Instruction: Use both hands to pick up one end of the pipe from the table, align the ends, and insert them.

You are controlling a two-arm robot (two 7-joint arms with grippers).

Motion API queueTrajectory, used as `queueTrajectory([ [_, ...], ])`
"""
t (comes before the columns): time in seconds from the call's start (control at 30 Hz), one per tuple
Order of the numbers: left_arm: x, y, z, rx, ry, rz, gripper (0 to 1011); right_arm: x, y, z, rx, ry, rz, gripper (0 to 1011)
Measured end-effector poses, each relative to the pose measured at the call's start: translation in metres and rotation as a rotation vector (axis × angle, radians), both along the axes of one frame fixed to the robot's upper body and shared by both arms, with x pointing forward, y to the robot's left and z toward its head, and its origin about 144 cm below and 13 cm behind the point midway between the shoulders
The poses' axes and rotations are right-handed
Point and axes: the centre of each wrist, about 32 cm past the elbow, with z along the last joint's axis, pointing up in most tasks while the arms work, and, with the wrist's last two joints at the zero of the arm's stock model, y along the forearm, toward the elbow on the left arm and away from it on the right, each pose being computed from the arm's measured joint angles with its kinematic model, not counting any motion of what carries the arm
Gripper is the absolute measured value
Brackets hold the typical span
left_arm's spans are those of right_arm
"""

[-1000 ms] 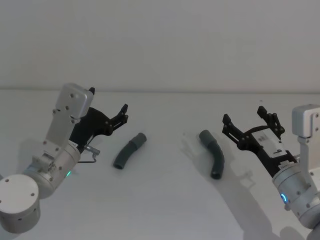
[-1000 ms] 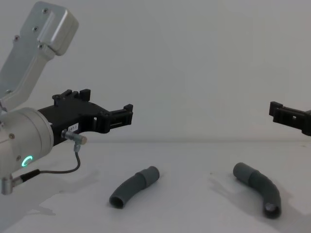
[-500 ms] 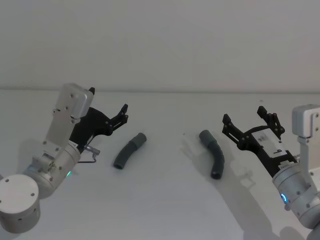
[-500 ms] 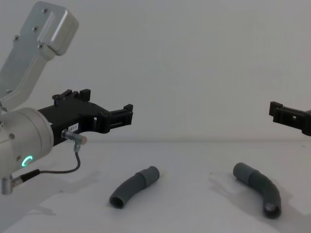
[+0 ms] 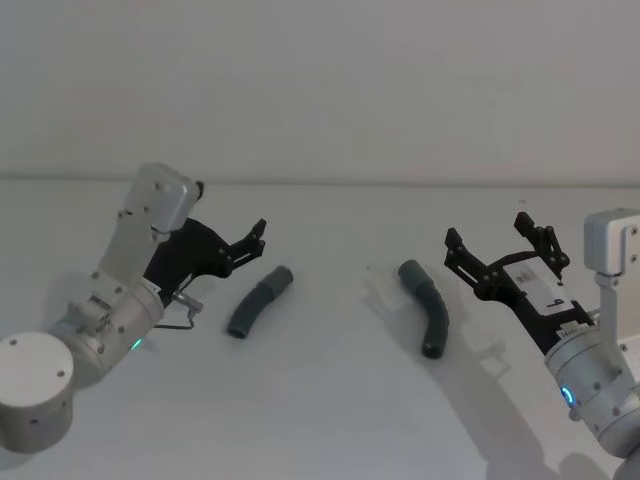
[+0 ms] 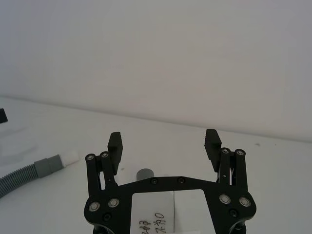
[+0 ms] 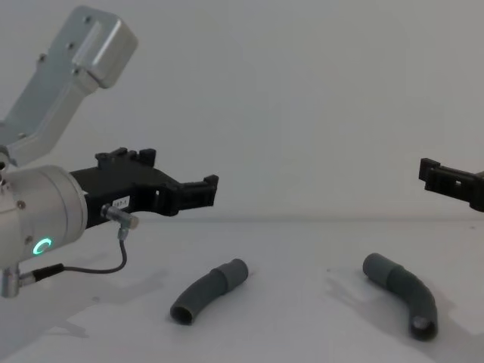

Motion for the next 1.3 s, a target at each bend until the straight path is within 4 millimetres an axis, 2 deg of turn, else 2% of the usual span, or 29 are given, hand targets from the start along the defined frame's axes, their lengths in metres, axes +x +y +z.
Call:
queueTrajectory([
  [0.2, 0.007, 0.003, 0.008, 0.044, 0.057, -0.059, 1001, 0.000, 0.000, 0.000, 0.000, 0.000, 0.000, 1001],
  [0.6, 0.034, 0.005, 0.029, 0.150, 0.234, -0.175, 1001, 0.000, 0.000, 0.000, 0.000, 0.000, 0.000, 1002],
  [1.3, 0.057, -0.005, 0.036, 0.177, 0.426, -0.182, 1001, 0.000, 0.000, 0.000, 0.000, 0.000, 0.000, 1002],
])
